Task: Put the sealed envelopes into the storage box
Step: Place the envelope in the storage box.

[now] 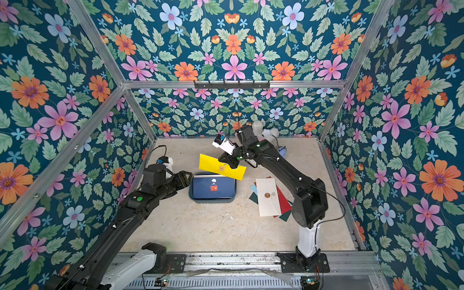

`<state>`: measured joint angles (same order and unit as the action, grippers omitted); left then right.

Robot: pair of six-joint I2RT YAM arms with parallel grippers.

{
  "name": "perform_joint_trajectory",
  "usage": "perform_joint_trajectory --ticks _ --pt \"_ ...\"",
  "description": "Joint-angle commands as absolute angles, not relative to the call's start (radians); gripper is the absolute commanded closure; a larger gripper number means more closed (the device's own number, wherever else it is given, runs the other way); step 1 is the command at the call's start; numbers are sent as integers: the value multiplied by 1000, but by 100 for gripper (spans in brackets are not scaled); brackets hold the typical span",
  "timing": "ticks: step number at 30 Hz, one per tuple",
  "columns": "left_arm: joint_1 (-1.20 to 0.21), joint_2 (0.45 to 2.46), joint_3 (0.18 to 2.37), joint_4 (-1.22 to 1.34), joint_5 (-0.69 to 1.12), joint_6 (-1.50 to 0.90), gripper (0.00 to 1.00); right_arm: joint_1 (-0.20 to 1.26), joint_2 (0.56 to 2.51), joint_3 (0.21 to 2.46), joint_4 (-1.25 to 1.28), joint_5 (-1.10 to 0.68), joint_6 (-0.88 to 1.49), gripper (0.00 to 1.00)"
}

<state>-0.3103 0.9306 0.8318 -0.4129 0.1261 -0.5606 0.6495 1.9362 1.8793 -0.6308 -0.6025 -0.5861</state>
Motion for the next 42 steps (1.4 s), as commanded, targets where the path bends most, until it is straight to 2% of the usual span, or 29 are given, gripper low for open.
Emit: perform_joint_trajectory --ticks 1,9,26,42 --pt "-295 905 831 -479 83 -514 30 666 2024 1993 -815 -633 -706 100" --pt "-281 874 802 -494 86 -503 29 702 2186 2152 -878 -638 -714 100" --pt "-274 863 770 -482 91 -510 29 750 2267 2135 -803 -563 -689 100" --pt "-270 865 747 -467 109 -516 27 755 2276 2145 -791 -580 -717 100"
